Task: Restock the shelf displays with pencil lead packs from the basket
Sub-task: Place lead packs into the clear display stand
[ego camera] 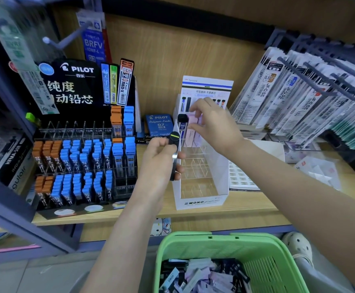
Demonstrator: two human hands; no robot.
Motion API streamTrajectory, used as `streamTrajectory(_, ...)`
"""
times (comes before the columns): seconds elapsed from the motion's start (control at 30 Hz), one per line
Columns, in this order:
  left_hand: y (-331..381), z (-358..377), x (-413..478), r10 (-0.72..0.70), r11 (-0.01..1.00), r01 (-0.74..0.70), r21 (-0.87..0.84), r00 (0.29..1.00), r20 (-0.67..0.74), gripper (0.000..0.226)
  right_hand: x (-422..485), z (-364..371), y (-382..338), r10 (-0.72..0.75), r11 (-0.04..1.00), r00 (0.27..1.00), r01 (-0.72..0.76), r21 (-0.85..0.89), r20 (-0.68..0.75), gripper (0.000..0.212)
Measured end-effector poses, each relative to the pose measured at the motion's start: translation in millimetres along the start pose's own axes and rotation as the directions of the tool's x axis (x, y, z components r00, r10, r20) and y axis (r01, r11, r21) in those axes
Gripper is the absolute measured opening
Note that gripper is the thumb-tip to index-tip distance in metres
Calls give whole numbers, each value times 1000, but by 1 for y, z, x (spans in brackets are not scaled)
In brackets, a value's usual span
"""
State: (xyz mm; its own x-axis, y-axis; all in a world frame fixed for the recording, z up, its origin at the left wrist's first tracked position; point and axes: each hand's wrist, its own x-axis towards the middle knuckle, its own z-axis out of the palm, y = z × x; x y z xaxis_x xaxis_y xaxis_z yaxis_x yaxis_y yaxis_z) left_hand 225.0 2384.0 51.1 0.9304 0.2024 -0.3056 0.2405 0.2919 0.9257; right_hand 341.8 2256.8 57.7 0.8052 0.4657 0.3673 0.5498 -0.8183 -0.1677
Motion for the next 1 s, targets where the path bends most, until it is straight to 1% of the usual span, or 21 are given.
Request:
streamTrajectory(0.03,0,0,0,2,1000,-2,6,1000,3,13,-1,1,-2,11,1000,1000,-11,-8,-8,27)
streamTrajectory(0.07,0,0,0,4,1000,-4,14,1000,5,12,-4,1,-6,28,999,999,-27,28,-36,24)
streamTrajectory(0.13,-1,-1,-1,8,1000,-8,28,1000,12,11,-12,-4,-17,77,974,991,-51,221,-112,14)
streamTrajectory(0.17,-1,-1,-1,11,999,-12,34,1000,18,11,-19,-8,-23,106,941,987,-61,334,-118,13)
streamTrajectory(0.2,-1,-1,-1,16,999,-17,41,1000,25,12,-26,-13,-30,134,900,988,-89,426,-77,14)
streamTrajectory(0.23,-2,0,-2,21,999,-22,50,999,36,12,-34,-18,-35,150,860,989,-129,494,-3,14)
streamTrajectory(0.3,-2,1,-3,21,997,-26,74,998,64,13,-50,-25,-40,151,784,978,-208,584,145,11)
streamTrajectory(0.33,-3,2,-4,15,996,-22,89,997,79,13,-56,-27,-39,155,742,970,-239,626,186,10)
streamTrajectory(0.4,-5,3,-6,-6,992,-10,126,992,127,13,-66,-33,-33,181,665,959,-282,692,217,13)
streamTrajectory(0.57,-10,10,-14,-61,970,-13,243,953,296,13,-95,-51,-14,193,582,936,-351,733,294,22)
streamTrajectory(0.63,-14,16,-18,-59,960,-45,277,932,357,14,-111,-56,-6,210,520,922,-388,761,326,23)
streamTrajectory(0.73,-22,27,-25,-37,944,-111,310,900,435,16,-134,-60,6,275,410,895,-440,799,351,24)
streamTrajectory(0.8,-30,38,-29,3,937,-165,308,885,466,17,-150,-62,13,309,328,873,-470,819,377,23)
streamTrajectory(0.83,-36,45,-30,29,930,-200,310,877,480,16,-157,-63,16,309,304,867,-479,824,390,22)
streamTrajectory(0.9,-49,59,-34,63,917,-246,314,868,493,12,-170,-64,21,309,289,860,-491,822,405,21)
streamTrajectory(1.0,-69,77,-37,88,906,-270,326,874,479,8,-181,-67,33,345,293,851,-499,815,397,15)
